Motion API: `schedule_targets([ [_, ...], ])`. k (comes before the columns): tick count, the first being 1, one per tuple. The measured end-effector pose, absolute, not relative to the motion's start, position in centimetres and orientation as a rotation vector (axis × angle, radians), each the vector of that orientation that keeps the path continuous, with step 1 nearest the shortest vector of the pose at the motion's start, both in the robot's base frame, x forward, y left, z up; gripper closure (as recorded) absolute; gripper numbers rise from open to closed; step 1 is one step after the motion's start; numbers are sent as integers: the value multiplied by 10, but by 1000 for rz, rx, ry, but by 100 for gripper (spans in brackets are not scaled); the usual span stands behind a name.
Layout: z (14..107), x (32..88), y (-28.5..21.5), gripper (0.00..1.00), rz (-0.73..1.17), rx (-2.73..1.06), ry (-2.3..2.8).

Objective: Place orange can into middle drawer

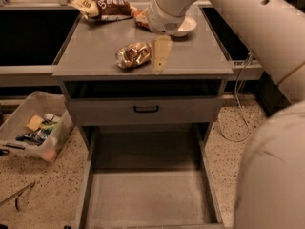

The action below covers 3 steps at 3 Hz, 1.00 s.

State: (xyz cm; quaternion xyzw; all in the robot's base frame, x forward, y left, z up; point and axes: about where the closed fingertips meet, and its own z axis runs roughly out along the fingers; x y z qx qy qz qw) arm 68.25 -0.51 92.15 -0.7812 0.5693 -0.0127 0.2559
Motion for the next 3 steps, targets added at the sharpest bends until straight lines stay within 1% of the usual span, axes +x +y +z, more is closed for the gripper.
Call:
schedule_targets([
  [2,891,748,16,0,-22,-2192,1480],
  [3,875,762,13,0,-16,-2228,1511],
])
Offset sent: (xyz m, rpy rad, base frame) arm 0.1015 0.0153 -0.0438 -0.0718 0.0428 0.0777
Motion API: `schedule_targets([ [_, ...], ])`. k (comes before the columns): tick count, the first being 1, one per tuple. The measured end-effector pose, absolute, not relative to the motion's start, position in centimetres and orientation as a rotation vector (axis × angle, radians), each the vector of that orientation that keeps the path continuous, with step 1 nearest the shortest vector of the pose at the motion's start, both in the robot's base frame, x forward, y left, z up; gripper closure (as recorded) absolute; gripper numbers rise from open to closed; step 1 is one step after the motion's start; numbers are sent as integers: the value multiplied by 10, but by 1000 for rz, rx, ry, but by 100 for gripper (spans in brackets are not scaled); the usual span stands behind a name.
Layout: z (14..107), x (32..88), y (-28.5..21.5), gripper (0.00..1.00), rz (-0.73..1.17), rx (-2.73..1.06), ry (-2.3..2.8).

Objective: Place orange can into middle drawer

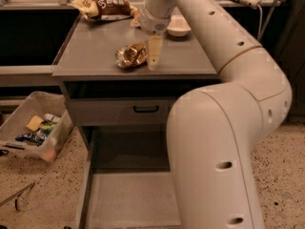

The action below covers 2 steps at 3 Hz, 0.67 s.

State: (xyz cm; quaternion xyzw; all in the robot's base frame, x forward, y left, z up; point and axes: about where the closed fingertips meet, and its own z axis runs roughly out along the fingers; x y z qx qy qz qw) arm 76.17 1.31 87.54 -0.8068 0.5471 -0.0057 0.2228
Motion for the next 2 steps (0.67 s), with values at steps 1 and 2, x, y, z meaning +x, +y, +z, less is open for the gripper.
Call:
schedule_targets([
  [1,868,771,16,0,-12,-2242,1520],
  [2,863,778,26,0,-9,-2260,1510],
])
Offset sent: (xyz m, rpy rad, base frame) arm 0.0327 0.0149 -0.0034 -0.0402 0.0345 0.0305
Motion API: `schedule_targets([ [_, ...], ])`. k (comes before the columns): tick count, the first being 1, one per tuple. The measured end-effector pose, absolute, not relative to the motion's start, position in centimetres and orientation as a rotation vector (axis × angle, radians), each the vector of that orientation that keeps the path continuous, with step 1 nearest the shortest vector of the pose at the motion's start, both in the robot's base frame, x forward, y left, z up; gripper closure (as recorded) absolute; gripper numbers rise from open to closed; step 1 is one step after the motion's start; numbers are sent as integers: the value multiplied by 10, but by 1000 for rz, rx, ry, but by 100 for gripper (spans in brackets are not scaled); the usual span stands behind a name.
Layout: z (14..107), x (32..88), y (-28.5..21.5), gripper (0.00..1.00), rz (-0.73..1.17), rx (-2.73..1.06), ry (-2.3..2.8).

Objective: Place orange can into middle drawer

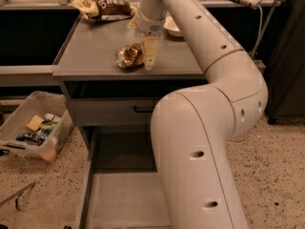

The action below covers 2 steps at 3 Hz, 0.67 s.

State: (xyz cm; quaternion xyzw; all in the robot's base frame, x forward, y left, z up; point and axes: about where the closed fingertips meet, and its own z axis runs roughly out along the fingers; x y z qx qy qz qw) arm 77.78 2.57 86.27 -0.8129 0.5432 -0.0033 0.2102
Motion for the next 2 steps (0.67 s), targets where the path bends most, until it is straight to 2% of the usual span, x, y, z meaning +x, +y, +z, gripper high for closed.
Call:
schedule_targets([
  [1,850,776,33,0,42,-2294,1517],
  [2,849,776,33,19,44,-2295,1517],
])
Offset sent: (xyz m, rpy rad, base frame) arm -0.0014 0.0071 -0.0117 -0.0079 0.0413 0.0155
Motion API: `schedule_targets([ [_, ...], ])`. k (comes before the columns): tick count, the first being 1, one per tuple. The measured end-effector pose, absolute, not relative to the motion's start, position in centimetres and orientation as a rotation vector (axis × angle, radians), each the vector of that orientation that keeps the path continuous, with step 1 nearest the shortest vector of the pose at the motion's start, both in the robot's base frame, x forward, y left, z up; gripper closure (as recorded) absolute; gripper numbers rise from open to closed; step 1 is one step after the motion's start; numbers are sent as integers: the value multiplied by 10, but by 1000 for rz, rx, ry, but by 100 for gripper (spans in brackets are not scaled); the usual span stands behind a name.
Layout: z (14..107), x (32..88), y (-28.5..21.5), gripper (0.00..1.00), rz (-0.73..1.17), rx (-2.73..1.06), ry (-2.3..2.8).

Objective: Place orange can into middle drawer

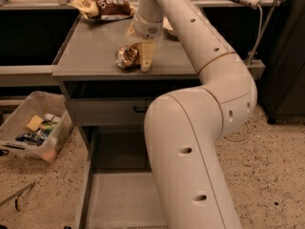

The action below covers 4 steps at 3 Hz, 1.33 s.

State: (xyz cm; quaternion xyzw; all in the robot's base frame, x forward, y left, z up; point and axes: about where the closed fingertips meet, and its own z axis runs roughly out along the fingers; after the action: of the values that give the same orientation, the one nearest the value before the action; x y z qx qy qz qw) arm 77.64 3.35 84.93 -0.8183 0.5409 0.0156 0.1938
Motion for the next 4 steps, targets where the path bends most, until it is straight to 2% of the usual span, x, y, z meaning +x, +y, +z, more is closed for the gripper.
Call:
schedule_targets([
  [2,857,774,32,65,23,-2260,1530],
  [3,891,753,12,89,12,-2133,1576],
  [4,938,711,-6,100,36,-1962,1564],
])
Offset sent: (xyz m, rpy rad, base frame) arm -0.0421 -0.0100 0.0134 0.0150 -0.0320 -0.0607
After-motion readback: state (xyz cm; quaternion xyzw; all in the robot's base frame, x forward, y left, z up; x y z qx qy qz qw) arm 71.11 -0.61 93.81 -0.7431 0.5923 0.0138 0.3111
